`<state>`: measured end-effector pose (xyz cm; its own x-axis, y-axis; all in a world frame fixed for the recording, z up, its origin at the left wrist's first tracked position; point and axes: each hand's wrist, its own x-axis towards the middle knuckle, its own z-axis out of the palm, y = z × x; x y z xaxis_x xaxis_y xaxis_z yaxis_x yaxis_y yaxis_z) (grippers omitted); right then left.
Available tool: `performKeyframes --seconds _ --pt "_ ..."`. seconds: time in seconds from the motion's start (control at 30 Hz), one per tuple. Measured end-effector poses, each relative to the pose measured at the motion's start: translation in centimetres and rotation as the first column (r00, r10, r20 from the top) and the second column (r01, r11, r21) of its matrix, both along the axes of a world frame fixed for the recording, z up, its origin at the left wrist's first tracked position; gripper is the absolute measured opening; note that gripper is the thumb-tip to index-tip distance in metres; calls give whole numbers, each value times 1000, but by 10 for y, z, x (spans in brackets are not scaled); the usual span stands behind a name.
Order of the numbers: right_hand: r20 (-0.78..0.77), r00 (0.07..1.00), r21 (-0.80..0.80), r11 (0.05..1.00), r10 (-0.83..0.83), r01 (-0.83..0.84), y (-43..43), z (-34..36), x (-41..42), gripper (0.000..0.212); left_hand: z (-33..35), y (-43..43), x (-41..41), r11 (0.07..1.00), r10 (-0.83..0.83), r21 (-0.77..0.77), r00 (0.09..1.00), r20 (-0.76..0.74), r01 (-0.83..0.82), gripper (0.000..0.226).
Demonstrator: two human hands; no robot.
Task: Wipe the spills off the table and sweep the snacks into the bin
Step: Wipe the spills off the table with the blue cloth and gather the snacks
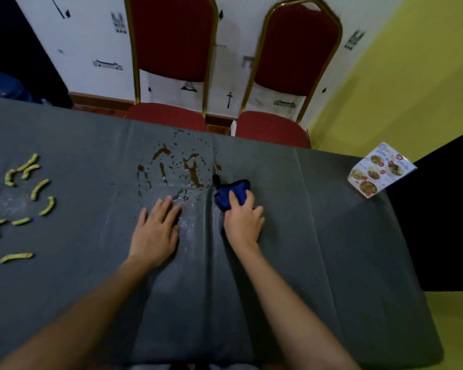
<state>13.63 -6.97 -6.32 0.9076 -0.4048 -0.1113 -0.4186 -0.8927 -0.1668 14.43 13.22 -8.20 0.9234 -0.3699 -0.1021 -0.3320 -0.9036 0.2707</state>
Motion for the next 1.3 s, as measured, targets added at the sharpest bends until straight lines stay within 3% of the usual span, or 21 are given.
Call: performKeyframes --seconds 0.13,0.2,0.3,0.37,0.47,0.63,0.8,0.9,1.0,1.17,1.3 --pt "60 998 -13 1000 -21 22 -47 2 10 51 4 25 14 975 222 -1 975 -13 -222 54" --pt "82 983 -3 986 -167 167 -74 3 16 49 4 40 20 960 279 6 960 -35 -279 56" --pt "57 893 85 893 -447 442 -91 2 28 46 1 59 20 946 324 45 943 -79 -321 57" --pt "49 856 90 855 -515 510 -78 3 42 44 1 64 21 943 332 40 941 -68 -330 57" --pt "44 891 95 890 -452 447 -35 3 65 43 0 67 26 943 334 23 942 -35 -333 57" --pt "37 991 76 989 -128 125 52 -2 76 50 -11 70 18 938 344 48 939 -23 -342 58" --pt "48 998 113 993 -28 23 46 -4 85 47 -6 79 26 948 298 108 954 30 -299 62" --pt "68 996 41 998 -59 56 4 -6 79 46 -3 83 36 950 296 81 953 55 -300 61" --pt "92 966 47 971 -240 236 -40 -6 84 45 -6 84 47 941 339 -6 941 17 -339 61" --pt "51 831 154 827 -554 541 -55 3 125 38 -14 89 65 939 343 -15 939 11 -343 63" --pt "72 926 29 929 -371 370 3 1 141 40 -19 89 62 934 356 -21 934 15 -356 71"
